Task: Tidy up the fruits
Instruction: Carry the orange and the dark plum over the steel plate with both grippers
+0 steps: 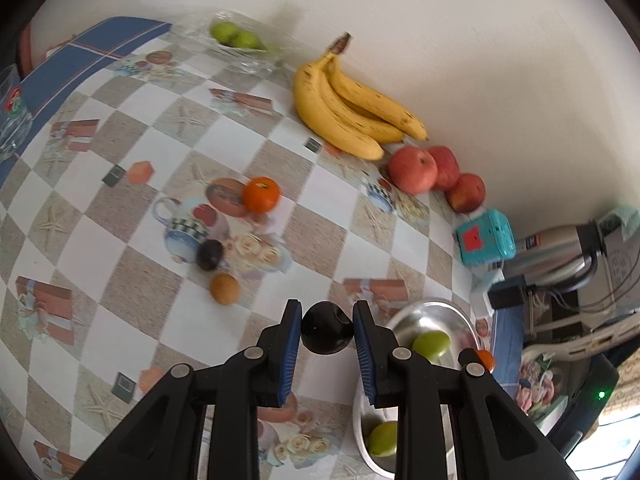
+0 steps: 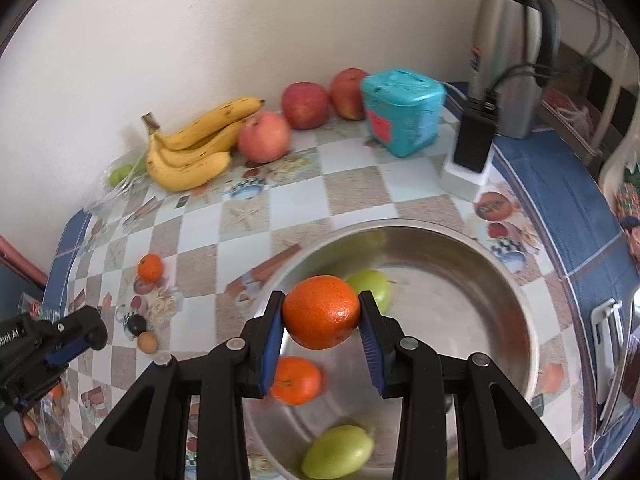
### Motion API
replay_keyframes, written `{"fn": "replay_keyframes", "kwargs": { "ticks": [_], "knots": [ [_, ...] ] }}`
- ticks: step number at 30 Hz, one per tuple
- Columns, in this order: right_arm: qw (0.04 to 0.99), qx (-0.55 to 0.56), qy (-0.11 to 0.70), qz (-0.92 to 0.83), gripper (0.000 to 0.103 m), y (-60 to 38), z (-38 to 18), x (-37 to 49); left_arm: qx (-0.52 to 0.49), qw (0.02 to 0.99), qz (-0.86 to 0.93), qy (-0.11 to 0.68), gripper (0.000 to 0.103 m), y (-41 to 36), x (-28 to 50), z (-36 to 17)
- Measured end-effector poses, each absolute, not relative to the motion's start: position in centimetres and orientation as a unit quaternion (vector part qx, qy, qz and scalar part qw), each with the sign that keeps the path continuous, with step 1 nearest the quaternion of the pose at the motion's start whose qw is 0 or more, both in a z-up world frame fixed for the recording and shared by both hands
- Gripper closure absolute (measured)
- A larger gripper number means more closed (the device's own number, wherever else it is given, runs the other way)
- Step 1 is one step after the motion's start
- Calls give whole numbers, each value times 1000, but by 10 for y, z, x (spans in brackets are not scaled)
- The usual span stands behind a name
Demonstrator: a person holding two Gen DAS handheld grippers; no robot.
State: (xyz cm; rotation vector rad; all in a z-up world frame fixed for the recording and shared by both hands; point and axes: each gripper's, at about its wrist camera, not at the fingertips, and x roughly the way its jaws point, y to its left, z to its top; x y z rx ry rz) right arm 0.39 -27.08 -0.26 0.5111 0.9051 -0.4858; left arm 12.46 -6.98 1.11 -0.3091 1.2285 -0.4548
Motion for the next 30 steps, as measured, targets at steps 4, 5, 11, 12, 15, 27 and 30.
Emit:
{"fn": "replay_keyframes", "kwargs": {
  "ticks": [4,5,11,12,15,27,30],
  "knots": [
    [835,251,425,-243,65,-285,-2,-8,-127,778,-225,572,75,-88,114,11],
    [834,253,424,-248,65,-289,-1,-12,-123,778,-228,573,75,-92,112,11],
    [828,264,418,-264,65,-306,2,-29,-96,775,-246,574,75,-115,97,10],
    [828,265,417,-266,65,-308,2,-31,-92,774,-249,574,75,-119,94,10],
    [826,266,417,-269,65,-312,3,-36,-80,773,-256,576,75,-129,86,8],
    [826,268,412,-275,65,-325,9,-50,-48,764,-270,585,75,-153,70,-1],
    [825,268,413,-277,65,-327,8,-52,-39,762,-269,587,75,-158,66,-5]
  ]
}}
